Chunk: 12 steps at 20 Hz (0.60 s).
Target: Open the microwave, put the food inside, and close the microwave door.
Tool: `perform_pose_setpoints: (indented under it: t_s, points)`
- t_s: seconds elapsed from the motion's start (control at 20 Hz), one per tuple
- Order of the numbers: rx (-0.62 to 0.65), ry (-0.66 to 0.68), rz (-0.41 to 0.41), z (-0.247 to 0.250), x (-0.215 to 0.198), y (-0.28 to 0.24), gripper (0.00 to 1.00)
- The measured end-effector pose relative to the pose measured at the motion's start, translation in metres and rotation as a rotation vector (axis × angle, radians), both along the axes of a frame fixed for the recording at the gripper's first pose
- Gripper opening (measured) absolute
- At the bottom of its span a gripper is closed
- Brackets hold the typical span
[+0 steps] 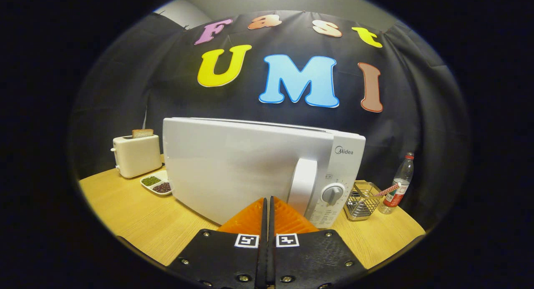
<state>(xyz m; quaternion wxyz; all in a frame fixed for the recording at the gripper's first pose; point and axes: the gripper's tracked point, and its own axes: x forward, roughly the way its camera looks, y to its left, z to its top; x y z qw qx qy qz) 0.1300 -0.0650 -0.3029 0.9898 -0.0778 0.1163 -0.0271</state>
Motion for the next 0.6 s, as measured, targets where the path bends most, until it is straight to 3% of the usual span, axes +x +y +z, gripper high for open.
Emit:
perform_pose_setpoints:
  t_s: [0.45,0.6]
  points:
    - [0.026,0.029,-0.064,-0.006,0.051,-0.014,0.00]
    - [-0.025,0.022,-0.097,-0.009,0.061,-0.023,0.01]
